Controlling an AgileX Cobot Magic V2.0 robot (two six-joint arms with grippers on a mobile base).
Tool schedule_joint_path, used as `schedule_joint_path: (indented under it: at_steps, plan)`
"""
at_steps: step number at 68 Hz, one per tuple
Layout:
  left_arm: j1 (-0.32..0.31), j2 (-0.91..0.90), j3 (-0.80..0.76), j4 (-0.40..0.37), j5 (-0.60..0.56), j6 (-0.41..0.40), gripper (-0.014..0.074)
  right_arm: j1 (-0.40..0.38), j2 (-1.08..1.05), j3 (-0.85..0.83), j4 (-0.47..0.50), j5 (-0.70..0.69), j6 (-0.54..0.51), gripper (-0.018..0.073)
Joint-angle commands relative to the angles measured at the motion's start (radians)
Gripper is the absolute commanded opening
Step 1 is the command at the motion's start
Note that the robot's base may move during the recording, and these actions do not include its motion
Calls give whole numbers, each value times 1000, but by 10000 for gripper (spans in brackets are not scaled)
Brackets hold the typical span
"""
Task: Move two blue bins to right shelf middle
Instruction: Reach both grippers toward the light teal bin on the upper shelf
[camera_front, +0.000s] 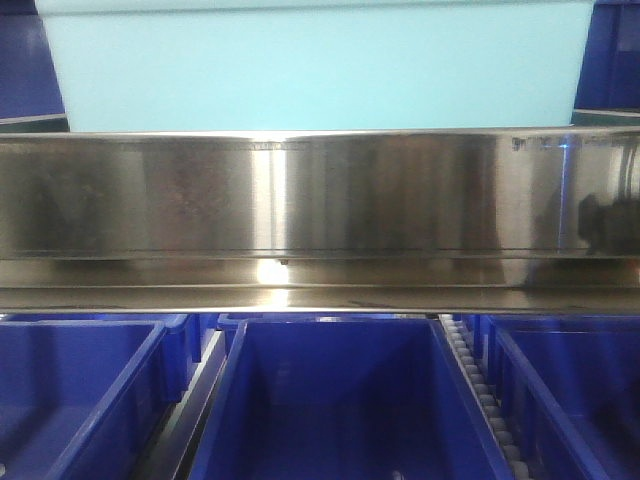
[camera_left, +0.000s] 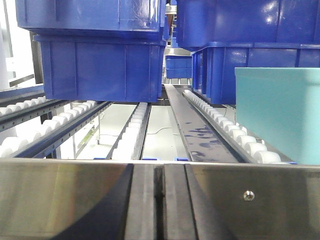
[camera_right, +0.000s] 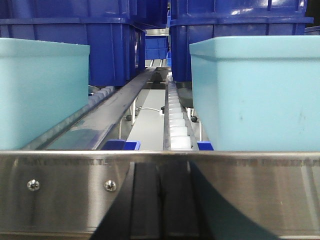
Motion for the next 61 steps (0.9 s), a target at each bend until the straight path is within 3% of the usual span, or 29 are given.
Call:
schedule_joint_path:
  at_steps: [1, 24, 49, 61]
  plan:
    - [2, -4, -4, 0, -18, 0, -111, 3, -2, 0, -6, -23, -2, -162]
    - [2, -4, -4, 0, -18, 0, -111, 3, -2, 0, -6, -23, -2, -162]
    - [2, -4, -4, 0, -113, 0, -111, 2, -2, 0, -6, -40, -2, -162]
    - [2, -4, -4, 0, -179, 0, -111, 2, -2, 0, -6, -117, -2, -162]
